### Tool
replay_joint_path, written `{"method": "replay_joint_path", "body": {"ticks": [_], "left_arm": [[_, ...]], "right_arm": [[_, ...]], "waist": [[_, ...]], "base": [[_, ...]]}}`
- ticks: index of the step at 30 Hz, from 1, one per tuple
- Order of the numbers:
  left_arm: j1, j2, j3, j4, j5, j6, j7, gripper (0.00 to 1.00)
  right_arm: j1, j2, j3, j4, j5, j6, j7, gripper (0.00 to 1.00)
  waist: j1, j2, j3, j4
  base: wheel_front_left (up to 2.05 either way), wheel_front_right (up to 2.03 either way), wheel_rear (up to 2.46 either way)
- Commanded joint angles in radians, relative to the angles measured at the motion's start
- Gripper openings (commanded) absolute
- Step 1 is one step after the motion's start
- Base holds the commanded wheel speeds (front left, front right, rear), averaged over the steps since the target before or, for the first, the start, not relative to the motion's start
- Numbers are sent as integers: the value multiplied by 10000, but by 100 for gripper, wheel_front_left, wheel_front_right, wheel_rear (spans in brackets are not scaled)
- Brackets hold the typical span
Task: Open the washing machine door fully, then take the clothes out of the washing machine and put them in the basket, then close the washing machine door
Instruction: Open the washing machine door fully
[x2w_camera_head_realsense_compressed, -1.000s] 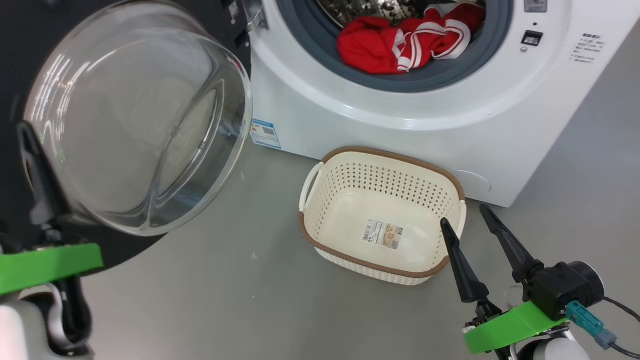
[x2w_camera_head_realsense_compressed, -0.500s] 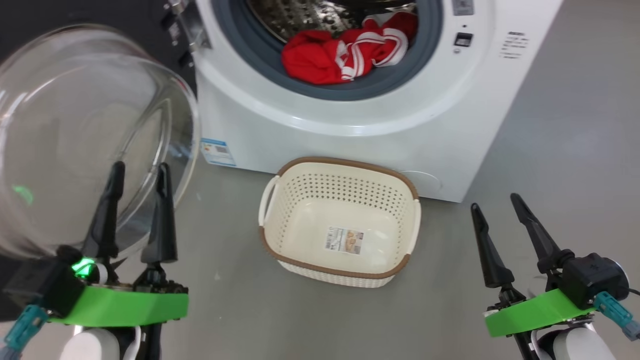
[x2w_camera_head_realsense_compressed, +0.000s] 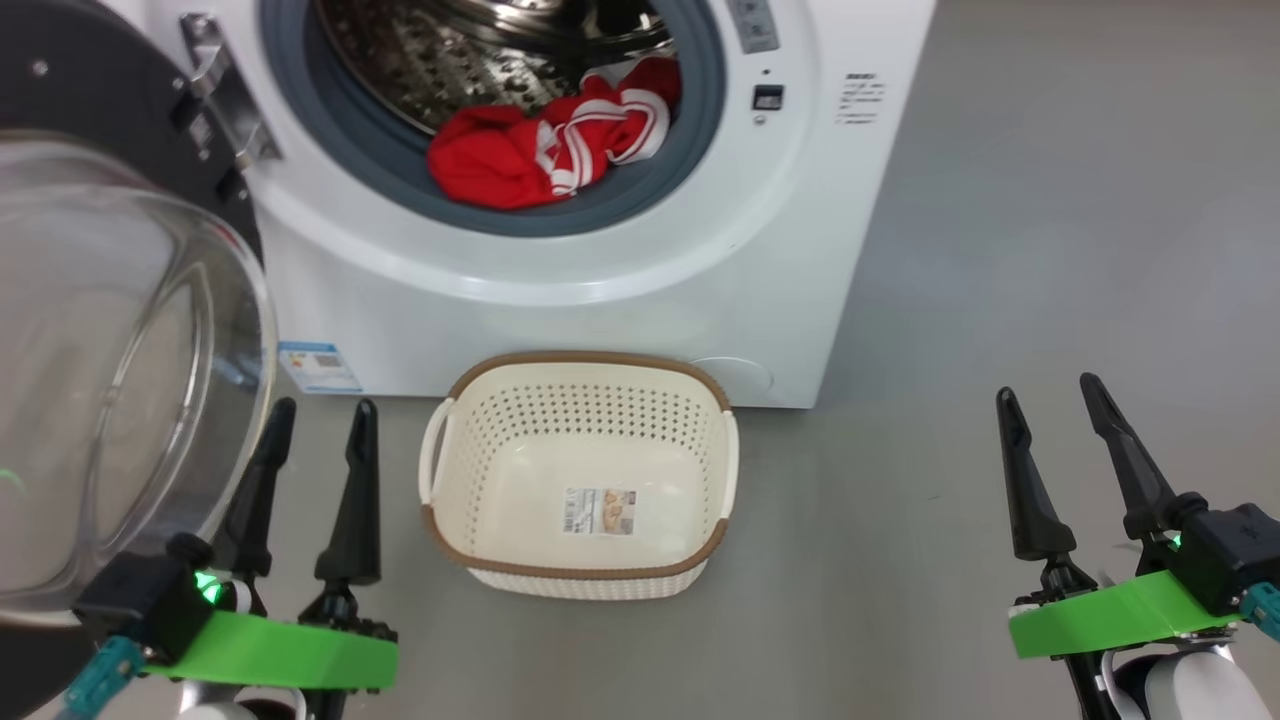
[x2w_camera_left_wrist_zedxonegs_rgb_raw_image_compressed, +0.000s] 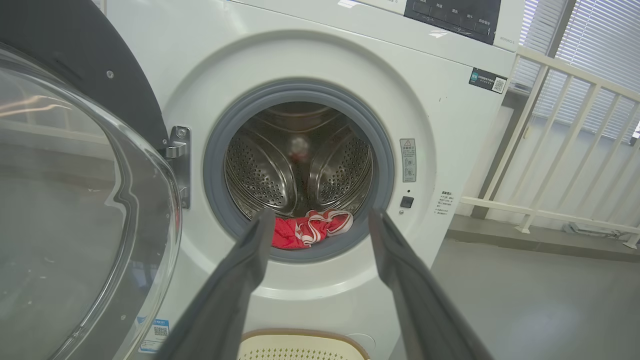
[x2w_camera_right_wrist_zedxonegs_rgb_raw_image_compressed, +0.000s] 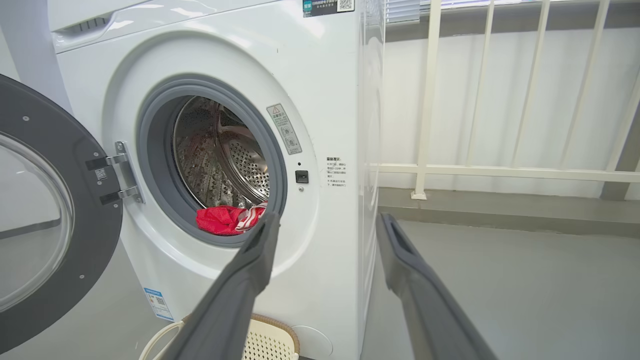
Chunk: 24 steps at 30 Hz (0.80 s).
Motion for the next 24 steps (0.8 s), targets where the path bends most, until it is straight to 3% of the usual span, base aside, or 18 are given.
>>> {"method": "replay_joint_path", "body": {"ticks": [1,15,24], "left_arm": [[44,277,240,-195,226,110,-56,100],[1076,435,157,220,477,429,-46,100],[1774,611,91,65,674,625,8,100]], "right_arm": [[-18,-8,101,-302,68,63,-61,100],[784,-8,-178,-464,80,63,-62,100],[1361,-8,-457,-755,-43,63,-62,100]], "waist": [[0,0,-316,-499],[0,0,-1146,-1349],[0,0,-1407,-1521]], "base": [[0,0,0],[0,0,0],[0,0,0]]}}
